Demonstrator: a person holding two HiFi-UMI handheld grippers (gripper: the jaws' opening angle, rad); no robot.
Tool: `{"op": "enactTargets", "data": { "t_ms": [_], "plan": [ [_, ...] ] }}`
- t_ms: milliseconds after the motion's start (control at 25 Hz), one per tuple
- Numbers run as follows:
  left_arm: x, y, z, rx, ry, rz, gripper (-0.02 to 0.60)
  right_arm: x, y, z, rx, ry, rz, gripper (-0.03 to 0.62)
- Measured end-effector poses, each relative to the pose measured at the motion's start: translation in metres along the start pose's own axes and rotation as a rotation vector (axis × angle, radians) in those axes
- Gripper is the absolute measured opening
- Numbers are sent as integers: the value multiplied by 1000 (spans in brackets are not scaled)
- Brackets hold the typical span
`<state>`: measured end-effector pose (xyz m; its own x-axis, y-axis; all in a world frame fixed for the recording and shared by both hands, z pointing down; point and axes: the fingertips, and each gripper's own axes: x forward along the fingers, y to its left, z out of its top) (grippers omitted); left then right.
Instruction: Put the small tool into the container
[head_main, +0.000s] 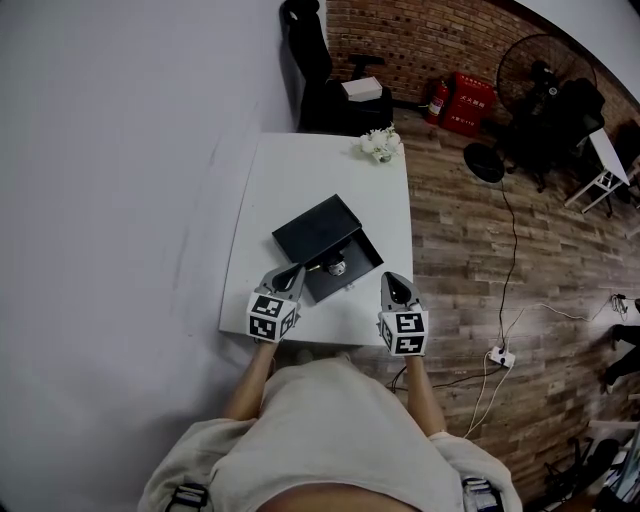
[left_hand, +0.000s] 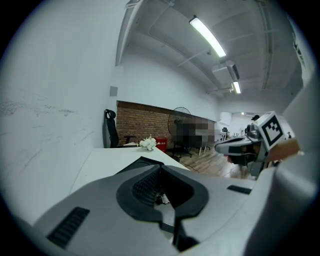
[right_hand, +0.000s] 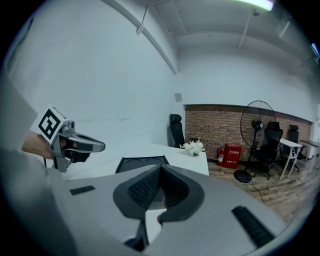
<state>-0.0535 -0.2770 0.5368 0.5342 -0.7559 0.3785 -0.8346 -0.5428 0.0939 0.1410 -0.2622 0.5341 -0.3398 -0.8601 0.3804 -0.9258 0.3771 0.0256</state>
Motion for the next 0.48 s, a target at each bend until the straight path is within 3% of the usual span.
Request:
{"op": "enactTargets", "data": {
  "t_ms": [480],
  "plan": [
    [7,9,-2,-7,3,-9,11,13,9,-3,-11,16,7,-2]
  ]
}}
